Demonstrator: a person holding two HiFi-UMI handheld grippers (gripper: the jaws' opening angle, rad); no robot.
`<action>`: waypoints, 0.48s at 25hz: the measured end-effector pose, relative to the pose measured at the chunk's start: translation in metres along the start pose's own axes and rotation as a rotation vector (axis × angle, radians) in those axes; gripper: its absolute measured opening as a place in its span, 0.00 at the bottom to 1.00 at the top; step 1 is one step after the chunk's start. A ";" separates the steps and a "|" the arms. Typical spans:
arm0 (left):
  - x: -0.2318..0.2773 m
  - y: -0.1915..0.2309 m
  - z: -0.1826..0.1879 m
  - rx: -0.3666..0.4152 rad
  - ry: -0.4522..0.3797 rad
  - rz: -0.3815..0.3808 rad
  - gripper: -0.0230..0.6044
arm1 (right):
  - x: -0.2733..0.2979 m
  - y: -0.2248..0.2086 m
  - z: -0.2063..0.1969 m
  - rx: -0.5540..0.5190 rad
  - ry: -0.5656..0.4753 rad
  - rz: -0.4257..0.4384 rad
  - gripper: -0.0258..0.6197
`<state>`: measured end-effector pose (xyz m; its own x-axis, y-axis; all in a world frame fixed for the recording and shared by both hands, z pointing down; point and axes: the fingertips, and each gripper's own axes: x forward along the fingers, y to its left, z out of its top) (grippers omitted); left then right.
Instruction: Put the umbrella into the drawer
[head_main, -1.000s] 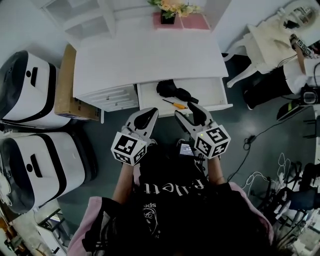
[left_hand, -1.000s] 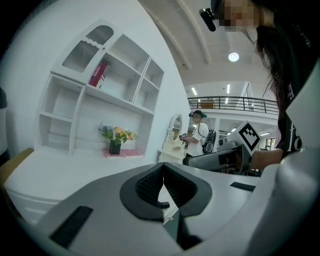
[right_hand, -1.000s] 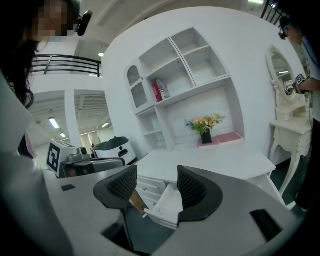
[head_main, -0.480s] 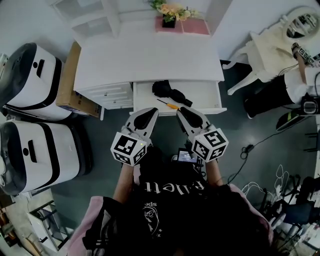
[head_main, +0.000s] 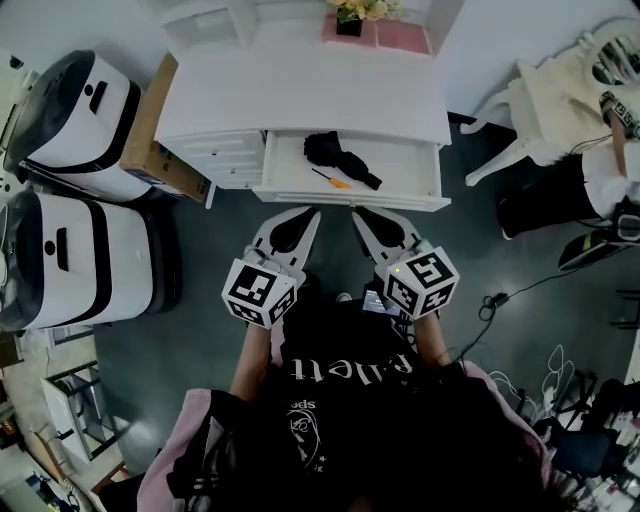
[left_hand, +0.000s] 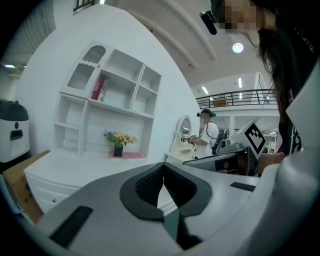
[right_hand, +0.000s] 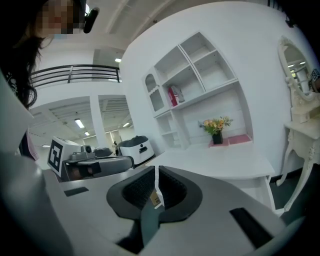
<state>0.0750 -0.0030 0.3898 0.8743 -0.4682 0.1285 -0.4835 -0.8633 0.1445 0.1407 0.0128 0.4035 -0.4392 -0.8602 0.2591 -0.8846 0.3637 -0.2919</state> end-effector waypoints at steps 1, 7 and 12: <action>-0.004 -0.007 -0.003 0.000 0.001 0.007 0.06 | -0.005 0.002 -0.003 -0.002 0.002 0.010 0.13; -0.027 -0.041 -0.012 0.011 0.006 0.046 0.06 | -0.031 0.020 -0.018 0.007 0.005 0.065 0.12; -0.042 -0.062 -0.017 0.021 0.005 0.058 0.06 | -0.052 0.029 -0.028 0.015 0.005 0.069 0.12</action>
<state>0.0674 0.0732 0.3917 0.8448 -0.5163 0.1404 -0.5319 -0.8388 0.1161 0.1332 0.0782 0.4068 -0.4997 -0.8314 0.2430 -0.8499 0.4165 -0.3227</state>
